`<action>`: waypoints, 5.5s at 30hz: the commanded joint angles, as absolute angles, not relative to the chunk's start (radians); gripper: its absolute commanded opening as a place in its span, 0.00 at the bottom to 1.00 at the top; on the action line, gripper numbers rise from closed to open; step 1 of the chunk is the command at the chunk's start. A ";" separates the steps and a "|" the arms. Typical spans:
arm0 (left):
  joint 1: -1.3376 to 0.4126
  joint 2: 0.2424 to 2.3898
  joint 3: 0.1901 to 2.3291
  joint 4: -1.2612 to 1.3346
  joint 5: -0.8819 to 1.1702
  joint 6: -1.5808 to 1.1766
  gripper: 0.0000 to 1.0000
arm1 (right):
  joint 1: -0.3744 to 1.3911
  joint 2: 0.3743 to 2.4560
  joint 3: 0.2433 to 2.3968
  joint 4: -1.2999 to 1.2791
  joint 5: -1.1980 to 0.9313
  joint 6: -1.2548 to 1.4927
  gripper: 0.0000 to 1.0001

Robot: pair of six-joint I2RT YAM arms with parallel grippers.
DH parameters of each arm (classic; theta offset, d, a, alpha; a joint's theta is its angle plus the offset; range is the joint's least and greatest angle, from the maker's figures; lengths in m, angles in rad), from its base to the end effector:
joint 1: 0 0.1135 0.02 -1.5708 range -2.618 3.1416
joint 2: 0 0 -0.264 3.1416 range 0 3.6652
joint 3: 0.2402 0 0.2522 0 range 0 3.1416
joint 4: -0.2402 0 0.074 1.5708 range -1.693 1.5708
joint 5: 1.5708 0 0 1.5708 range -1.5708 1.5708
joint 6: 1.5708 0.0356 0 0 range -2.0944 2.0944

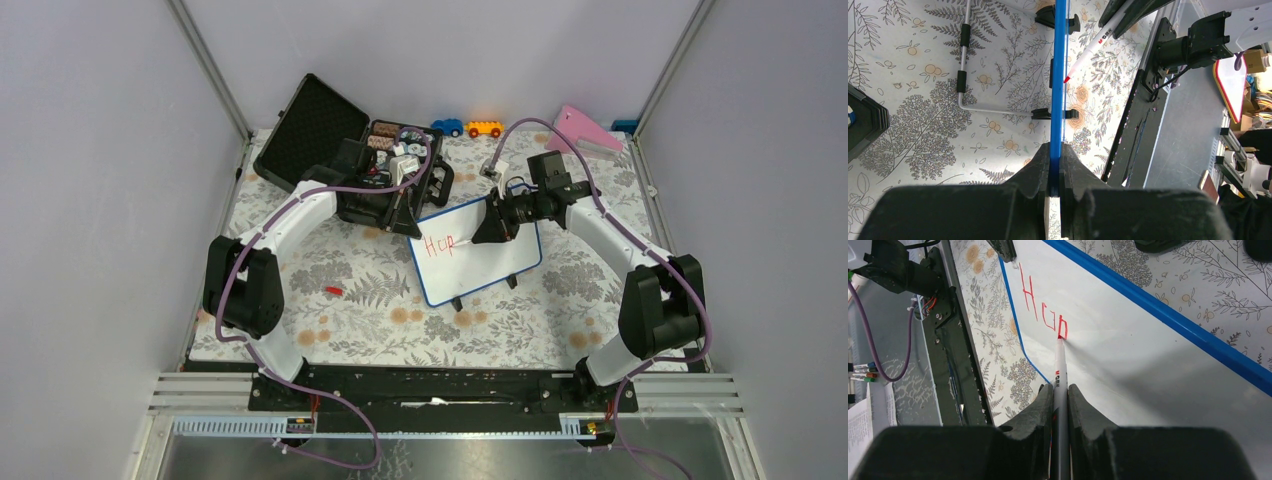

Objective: Write a sentence on the whiteboard

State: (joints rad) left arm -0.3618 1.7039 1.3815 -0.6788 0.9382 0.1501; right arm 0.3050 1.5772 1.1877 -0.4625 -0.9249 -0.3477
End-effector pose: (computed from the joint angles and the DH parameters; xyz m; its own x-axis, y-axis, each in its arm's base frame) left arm 0.3243 -0.1534 0.2744 -0.6866 0.3544 -0.6348 0.7269 0.3499 -0.5909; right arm 0.3100 0.1274 0.2682 -0.4424 -0.3543 -0.8239 -0.8861 0.3143 0.3407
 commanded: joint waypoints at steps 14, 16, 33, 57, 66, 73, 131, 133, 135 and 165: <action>-0.371 1.702 1.392 -0.675 0.926 0.176 0.00 | 0.236 1.476 1.228 -0.567 -1.000 -0.413 0.00; -0.371 1.705 1.395 -0.675 0.928 0.175 0.00 | 0.224 1.479 1.222 -0.567 -0.992 -0.421 0.00; -0.371 1.707 1.395 -0.675 0.926 0.174 0.00 | 0.214 1.549 1.232 -0.528 -0.980 -0.413 0.00; -0.371 1.705 1.392 -0.675 0.926 0.178 0.00 | 0.272 1.593 1.245 -0.504 -0.942 -0.402 0.00; -0.371 1.700 1.387 -0.676 0.922 0.178 0.00 | 0.269 1.612 1.263 -0.502 -0.908 -0.408 0.00; -0.371 1.700 1.387 -0.675 0.923 0.178 0.00 | 0.242 1.605 1.280 -0.505 -0.901 -0.409 0.00; -0.370 1.711 1.396 -0.675 0.927 0.174 0.00 | 0.219 1.587 1.270 -0.554 -0.919 -0.437 0.00; -0.371 1.712 1.397 -0.675 0.928 0.173 0.00 | 0.219 1.581 1.286 -0.574 -0.943 -0.442 0.00; -0.371 1.712 1.399 -0.675 0.928 0.173 0.00 | 0.219 1.558 1.291 -0.594 -0.975 -0.441 0.00; -0.374 1.705 1.393 -0.675 0.925 0.179 0.00 | 0.146 1.585 1.343 -0.587 -0.996 -0.438 0.00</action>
State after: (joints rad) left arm -0.3622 1.7042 1.3815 -0.6792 0.9382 0.1528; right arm 0.1493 1.5776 1.2968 -0.6147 -0.9852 -0.4469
